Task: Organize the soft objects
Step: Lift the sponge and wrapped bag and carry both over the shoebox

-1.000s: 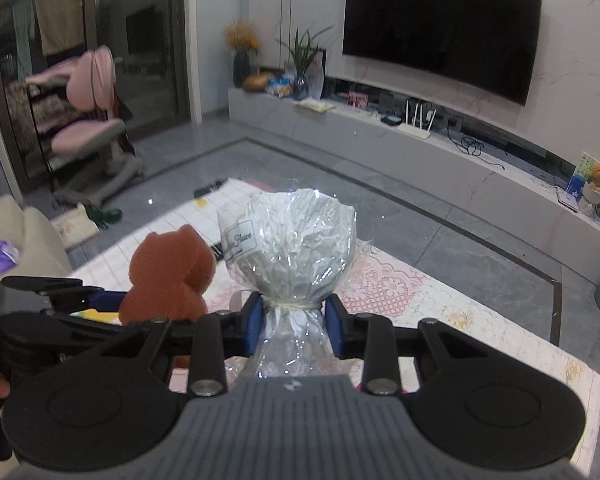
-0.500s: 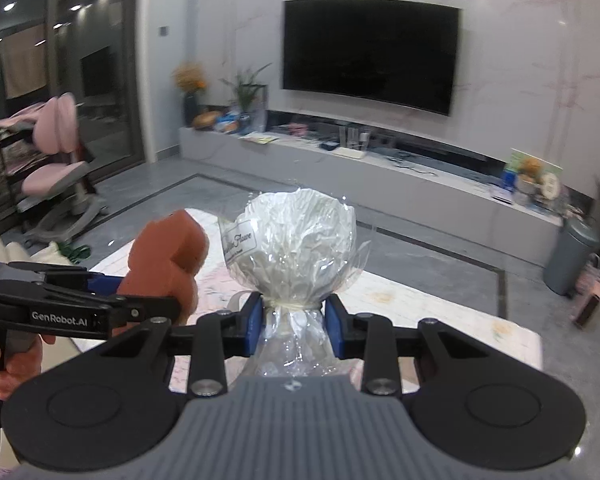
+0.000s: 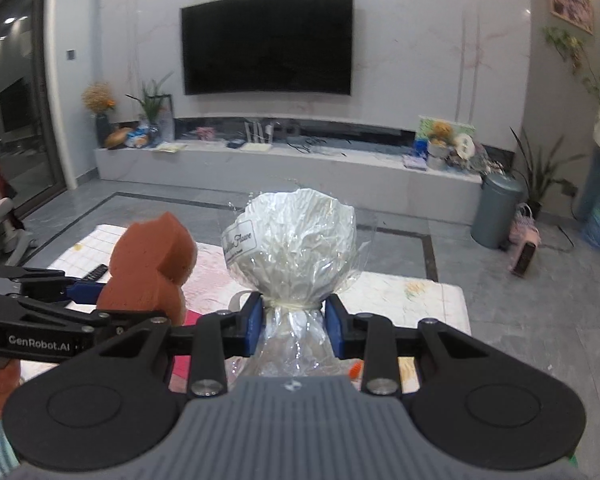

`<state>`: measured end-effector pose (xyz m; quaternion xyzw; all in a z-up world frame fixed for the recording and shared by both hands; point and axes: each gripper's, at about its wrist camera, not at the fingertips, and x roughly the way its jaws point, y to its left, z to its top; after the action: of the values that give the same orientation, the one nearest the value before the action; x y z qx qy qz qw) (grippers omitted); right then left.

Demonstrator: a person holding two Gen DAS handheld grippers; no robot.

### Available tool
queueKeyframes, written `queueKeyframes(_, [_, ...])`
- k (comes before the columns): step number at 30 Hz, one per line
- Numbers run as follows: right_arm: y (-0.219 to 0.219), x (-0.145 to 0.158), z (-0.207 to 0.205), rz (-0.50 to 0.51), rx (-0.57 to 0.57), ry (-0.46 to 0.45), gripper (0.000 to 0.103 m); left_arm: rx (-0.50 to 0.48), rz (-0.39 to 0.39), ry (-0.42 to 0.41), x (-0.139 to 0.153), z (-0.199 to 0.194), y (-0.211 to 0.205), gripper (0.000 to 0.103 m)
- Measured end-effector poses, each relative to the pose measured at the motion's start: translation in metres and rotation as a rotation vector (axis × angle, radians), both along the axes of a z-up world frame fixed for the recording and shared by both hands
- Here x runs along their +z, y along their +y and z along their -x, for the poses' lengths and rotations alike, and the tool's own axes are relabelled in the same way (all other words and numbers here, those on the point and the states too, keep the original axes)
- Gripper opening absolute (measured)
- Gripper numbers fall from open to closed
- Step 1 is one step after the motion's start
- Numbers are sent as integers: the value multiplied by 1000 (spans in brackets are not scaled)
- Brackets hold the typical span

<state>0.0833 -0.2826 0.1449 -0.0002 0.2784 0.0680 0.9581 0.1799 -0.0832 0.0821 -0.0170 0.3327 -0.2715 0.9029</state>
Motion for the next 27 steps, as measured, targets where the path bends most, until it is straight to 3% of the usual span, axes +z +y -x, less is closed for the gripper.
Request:
queueKeyframes(7, [-18,-48,-57,-28,-47,106,33,-42,-88,72,-32,-28,-35,75])
queueKeyframes(19, [-31,-153,-137,-41,-68,316,33,-110,-249,246,-113,-81,-72,75])
queueKeyframes(27, [-25,-210,-167,5,-67,399,32,-117,-429,249,-151,-103,-91,75])
